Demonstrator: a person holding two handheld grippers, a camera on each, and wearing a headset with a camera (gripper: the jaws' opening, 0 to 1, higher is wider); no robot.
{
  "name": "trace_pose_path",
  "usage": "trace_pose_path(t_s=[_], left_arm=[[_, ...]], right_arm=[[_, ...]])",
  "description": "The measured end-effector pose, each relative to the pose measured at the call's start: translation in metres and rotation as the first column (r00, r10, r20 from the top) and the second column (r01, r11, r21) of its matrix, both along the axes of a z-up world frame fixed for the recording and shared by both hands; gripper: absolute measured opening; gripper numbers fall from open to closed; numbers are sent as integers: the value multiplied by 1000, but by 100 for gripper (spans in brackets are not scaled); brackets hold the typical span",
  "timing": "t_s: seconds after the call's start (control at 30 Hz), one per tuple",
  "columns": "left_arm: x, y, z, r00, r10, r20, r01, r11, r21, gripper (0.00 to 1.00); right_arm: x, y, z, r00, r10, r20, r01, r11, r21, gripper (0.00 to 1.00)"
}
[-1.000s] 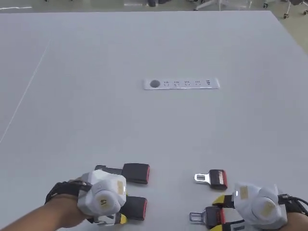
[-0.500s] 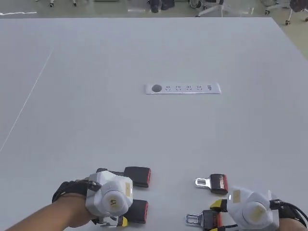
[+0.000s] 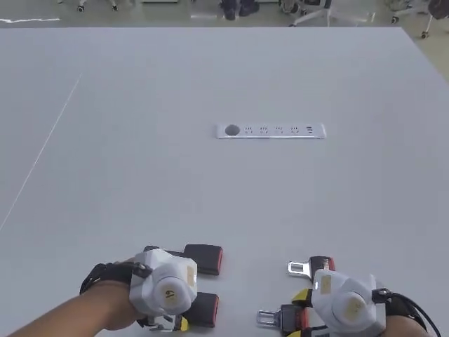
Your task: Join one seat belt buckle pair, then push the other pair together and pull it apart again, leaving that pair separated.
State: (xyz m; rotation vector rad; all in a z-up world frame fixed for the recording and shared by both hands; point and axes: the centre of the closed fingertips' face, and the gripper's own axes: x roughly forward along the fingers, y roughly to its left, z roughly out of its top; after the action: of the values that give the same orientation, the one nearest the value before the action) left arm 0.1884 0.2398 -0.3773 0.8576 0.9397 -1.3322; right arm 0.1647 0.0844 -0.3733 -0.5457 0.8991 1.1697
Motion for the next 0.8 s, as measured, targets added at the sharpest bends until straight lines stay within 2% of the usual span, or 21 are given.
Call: trace_pose_path(t_s=[0.8], left_arm=[[0, 1, -1, 1000, 7, -6, -7, 1000, 20, 34]], right_arm=[[14, 67, 2, 1000, 13, 24, -15, 996, 84, 37]])
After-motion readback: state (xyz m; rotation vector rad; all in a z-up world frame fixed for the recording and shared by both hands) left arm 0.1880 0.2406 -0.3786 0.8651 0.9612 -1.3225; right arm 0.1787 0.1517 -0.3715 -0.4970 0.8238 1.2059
